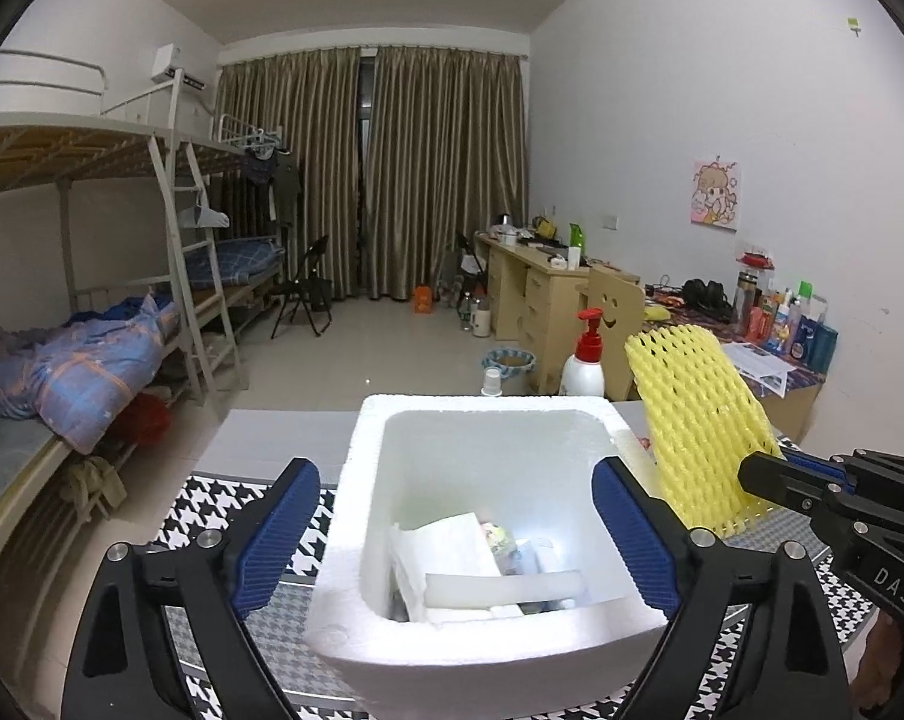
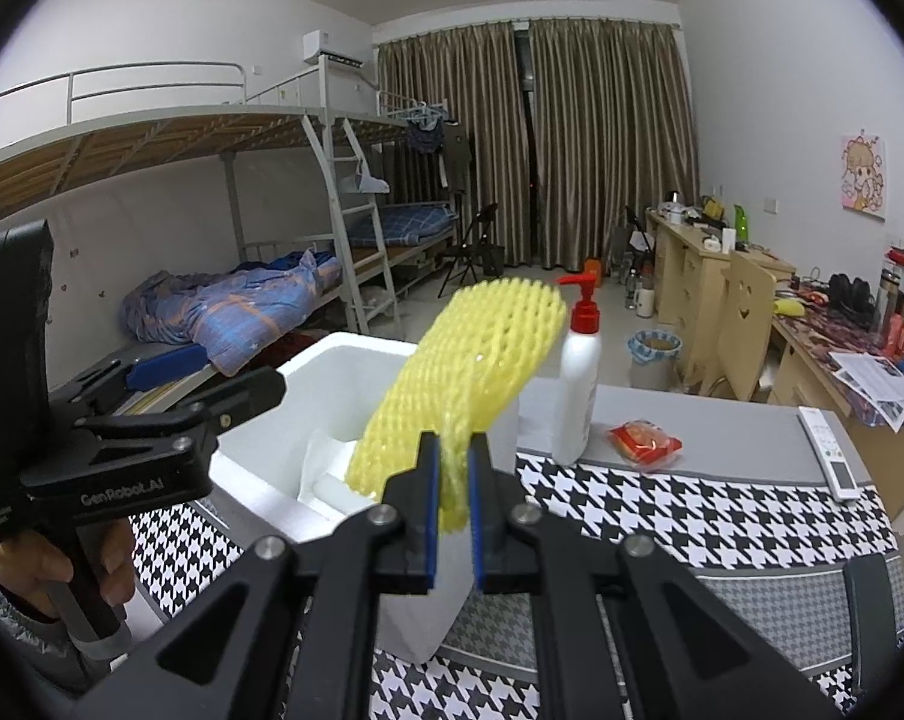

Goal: Organize soft objects
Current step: 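Lower the foam stick into the box and open the left gripper, then lower the yellow net sleeve into the box and open the right gripper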

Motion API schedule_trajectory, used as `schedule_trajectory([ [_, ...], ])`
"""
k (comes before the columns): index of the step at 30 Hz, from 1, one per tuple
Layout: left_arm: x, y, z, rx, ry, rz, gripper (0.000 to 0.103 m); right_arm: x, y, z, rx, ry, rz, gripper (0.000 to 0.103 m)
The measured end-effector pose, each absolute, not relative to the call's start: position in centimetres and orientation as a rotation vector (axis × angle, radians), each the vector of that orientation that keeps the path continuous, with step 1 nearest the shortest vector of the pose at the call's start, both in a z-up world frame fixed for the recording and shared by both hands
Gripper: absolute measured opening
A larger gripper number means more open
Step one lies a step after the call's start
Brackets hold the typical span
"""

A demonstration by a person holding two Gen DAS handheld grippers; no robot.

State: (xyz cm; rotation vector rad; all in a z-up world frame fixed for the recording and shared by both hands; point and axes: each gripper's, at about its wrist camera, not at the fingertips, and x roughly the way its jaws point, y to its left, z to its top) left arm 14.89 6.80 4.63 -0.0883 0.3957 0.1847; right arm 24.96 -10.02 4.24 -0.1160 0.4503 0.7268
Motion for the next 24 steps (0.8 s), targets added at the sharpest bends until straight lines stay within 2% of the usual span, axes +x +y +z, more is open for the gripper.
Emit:
schedule_trajectory([
  [10,13.9,7.2,5.1,-0.079,0.363,0.211,0.102,25.0,-8.8,4.4,-0.124,0.445,0.743,0.01],
  [24,12.1,9.1,5.2,-0.081,0.341,0.265,0.102,25.0,-6.0,4.9,-0.148,0.446,0.783,0.01],
])
